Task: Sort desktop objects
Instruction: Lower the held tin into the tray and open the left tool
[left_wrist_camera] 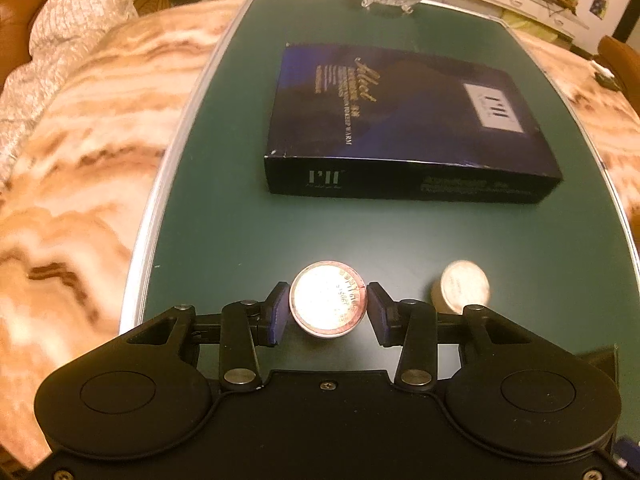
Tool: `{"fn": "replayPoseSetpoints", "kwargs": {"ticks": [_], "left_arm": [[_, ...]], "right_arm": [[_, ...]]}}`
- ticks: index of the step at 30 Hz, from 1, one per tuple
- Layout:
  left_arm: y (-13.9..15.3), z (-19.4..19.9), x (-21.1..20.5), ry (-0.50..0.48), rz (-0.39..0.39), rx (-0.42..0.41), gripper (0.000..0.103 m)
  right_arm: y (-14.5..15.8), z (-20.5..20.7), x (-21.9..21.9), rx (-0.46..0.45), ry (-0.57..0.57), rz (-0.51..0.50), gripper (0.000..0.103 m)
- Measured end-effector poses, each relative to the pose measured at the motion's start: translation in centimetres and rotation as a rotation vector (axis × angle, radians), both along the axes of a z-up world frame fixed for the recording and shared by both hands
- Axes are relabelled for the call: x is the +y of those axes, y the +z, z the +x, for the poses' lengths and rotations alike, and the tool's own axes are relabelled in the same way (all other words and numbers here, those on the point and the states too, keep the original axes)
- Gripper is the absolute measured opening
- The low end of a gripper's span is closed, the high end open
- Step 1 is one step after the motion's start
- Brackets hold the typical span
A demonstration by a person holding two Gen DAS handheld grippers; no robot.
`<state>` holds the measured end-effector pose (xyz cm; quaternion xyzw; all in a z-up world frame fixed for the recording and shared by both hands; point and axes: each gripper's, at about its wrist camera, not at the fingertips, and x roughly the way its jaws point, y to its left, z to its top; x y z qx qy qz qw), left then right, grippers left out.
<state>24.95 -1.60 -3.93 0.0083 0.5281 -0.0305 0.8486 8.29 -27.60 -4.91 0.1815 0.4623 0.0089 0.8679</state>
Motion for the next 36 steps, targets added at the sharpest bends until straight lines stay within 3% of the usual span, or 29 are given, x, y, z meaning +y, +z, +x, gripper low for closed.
{"fn": "replayPoseSetpoints", "kwargs": {"ticks": [7,14,24,36], "left_arm": [[2.5,-4.8,-0.5,-0.051,-0.006,0.014,0.041],[1.1,-9.2,-0.9,-0.073,-0.01,0.082,0.041],[-2.3,-10.7,-0.6,-0.054,0.005,0.154,0.041],[-3.6,-10.9,-0.4,-0.036,0.009,0.164,0.041]], "right_arm": [[0.8,-0.7,0.5,-0.015,0.004,0.0,0.069],[1.0,-1.4,0.7,-0.014,0.003,0.008,0.069],[1.3,-2.3,0.8,-0.018,0.004,0.0,0.069],[1.3,-2.5,1.0,-0.019,0.007,0.004,0.069]]}}
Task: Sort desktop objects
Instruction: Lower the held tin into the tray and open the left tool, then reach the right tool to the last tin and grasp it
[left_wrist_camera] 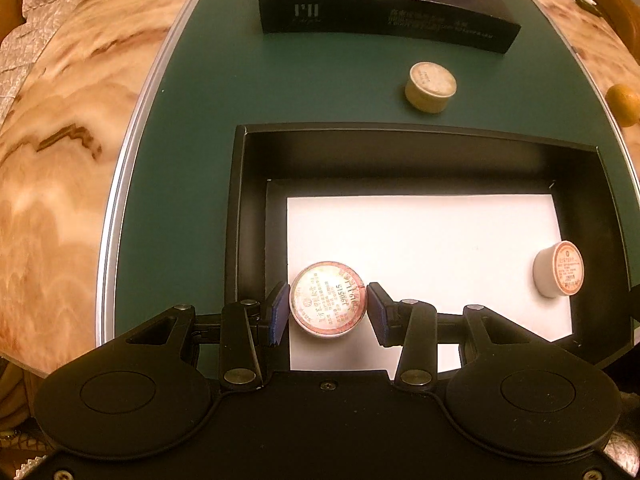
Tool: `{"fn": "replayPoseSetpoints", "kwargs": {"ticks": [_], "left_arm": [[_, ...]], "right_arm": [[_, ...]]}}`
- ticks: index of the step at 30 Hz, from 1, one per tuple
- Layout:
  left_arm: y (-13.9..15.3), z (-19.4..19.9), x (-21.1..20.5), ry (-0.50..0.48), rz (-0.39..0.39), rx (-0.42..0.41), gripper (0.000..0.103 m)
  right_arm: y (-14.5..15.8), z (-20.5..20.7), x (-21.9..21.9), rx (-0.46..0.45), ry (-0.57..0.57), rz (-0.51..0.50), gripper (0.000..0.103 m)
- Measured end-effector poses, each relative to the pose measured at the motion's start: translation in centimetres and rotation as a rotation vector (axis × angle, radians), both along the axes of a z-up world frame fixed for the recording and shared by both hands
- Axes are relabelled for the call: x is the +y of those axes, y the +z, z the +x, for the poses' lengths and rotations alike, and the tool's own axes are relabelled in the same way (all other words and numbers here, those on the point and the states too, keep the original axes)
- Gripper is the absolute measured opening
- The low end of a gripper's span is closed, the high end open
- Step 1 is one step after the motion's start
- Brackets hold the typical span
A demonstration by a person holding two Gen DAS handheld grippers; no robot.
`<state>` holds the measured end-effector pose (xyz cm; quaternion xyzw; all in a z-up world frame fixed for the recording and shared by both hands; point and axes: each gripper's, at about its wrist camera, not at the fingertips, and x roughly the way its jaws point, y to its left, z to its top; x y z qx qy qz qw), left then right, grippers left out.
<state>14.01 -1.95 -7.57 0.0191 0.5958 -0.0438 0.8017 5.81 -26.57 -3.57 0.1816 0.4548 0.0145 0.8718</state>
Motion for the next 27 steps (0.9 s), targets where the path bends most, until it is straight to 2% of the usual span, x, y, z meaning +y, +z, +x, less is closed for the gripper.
{"fn": "replayPoseSetpoints", "kwargs": {"ticks": [6,15,24,27], "left_arm": [[0.0,0.0,-0.2,-0.005,0.005,0.001,0.042],[0.1,-0.1,-0.1,-0.007,-0.008,-0.001,0.049],[2.0,-0.9,-0.2,-0.021,-0.033,-0.045,0.075],[3.0,-1.3,0.2,-0.014,-0.061,-0.053,0.083]], "right_arm": [[-0.1,0.0,0.2,0.004,0.001,-0.002,0.069],[0.0,0.0,0.3,0.008,0.001,-0.007,0.069],[0.3,0.2,0.4,0.009,0.005,-0.005,0.069],[0.7,0.5,0.6,0.001,0.014,-0.016,0.072]]}}
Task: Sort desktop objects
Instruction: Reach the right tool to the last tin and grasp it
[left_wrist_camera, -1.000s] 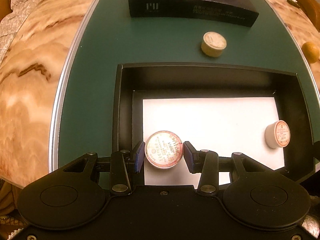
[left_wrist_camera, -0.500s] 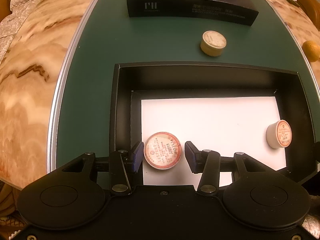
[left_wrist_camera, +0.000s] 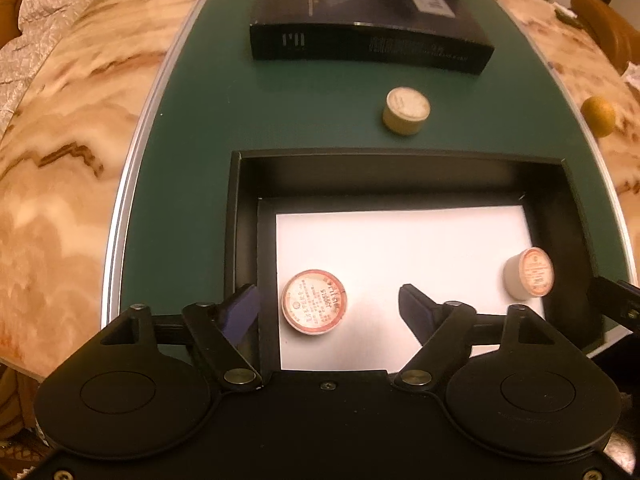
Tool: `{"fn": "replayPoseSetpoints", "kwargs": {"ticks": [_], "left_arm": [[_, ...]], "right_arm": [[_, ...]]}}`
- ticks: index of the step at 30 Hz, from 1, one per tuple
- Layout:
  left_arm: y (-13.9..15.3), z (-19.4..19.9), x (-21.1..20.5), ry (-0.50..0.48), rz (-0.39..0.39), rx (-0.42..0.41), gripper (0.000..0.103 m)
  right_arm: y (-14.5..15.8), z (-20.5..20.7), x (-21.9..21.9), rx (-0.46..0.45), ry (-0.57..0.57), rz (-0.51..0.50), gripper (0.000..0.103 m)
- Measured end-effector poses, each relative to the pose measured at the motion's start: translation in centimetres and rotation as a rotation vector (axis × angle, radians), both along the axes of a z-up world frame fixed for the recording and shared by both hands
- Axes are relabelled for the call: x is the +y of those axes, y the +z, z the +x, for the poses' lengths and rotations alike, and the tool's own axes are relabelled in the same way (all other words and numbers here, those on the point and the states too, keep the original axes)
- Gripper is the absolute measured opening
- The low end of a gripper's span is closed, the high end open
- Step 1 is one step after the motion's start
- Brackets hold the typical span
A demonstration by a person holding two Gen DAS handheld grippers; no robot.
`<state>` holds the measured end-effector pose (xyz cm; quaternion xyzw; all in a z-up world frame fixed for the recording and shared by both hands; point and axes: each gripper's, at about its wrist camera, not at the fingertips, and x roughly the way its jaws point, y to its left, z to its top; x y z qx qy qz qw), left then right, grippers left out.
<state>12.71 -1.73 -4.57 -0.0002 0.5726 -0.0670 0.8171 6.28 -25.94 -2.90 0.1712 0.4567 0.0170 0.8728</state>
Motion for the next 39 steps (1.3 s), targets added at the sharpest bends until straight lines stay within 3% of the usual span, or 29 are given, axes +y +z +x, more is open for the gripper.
{"fn": "replayPoseSetpoints", "kwargs": {"ticks": [2,5,8,19,26,39], "left_arm": [[0.6,-0.3,0.2,0.004,-0.019,-0.008,0.089],[1.4,-0.7,0.4,0.018,0.001,-0.034,0.098],[2.0,-0.9,0.8,0.026,0.003,-0.058,0.099],[1.9,-1.4,2.9,0.063,-0.007,-0.056,0.099],[1.7,-1.5,4.1,0.09,0.029,-0.072,0.1],[0.9,-1.0,5.3,0.095,0.027,-0.059,0.1]], "right_arm": [[0.3,0.3,0.4,-0.01,0.012,-0.019,0.082],[0.9,0.8,1.2,-0.023,0.036,-0.042,0.086],[1.4,1.4,2.2,-0.037,0.06,-0.065,0.092],[2.5,4.5,6.6,-0.054,0.16,-0.139,0.093],[2.3,8.0,8.8,-0.057,0.193,-0.174,0.092],[-2.3,17.0,10.4,0.043,0.199,-0.245,0.09]]}}
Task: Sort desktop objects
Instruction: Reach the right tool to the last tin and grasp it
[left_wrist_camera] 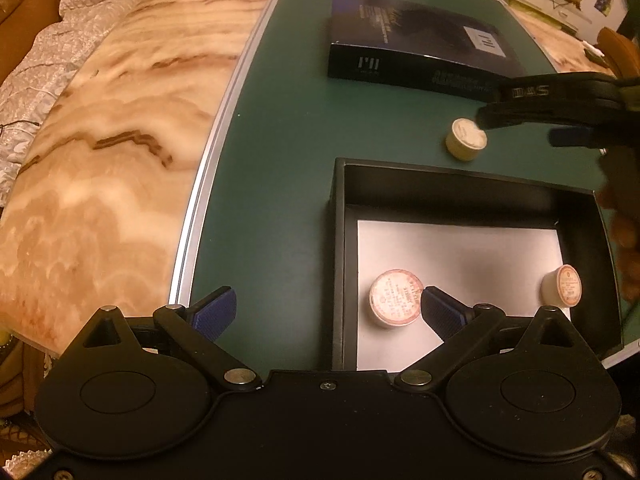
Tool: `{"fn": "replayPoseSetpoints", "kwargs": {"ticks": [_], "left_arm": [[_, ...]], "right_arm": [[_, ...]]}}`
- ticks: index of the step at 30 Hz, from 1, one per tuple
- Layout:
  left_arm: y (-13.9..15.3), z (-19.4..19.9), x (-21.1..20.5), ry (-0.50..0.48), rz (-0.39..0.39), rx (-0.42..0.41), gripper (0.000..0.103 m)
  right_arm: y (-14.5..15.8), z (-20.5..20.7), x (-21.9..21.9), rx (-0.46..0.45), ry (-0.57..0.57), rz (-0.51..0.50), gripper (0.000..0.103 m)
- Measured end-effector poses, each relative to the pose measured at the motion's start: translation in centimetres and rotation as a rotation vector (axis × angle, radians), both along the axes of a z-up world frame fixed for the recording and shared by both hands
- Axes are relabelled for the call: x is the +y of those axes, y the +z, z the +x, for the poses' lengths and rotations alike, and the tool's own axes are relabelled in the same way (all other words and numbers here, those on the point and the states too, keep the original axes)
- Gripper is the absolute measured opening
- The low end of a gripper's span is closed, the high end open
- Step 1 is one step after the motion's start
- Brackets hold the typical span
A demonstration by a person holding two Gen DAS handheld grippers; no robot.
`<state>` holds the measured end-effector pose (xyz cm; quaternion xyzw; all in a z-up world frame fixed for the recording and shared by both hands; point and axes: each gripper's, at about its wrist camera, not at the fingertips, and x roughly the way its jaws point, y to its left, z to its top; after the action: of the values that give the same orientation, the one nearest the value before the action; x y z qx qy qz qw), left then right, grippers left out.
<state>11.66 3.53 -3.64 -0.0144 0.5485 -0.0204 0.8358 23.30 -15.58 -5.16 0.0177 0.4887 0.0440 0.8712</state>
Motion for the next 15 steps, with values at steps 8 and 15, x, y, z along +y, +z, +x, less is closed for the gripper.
{"fn": "replayPoseSetpoints", "kwargs": {"ticks": [8,15], "left_arm": [[-0.4,0.6,0.1,0.002,0.003,0.011,0.1],[-0.7,0.7,-0.1,-0.007,0.0,0.018,0.1]], "right_arm": [[-2.7,2.3,0.7,0.054,0.004,0.012,0.082],[-3.2,3.5,1.8,0.057,0.025,-0.016,0.074]]}}
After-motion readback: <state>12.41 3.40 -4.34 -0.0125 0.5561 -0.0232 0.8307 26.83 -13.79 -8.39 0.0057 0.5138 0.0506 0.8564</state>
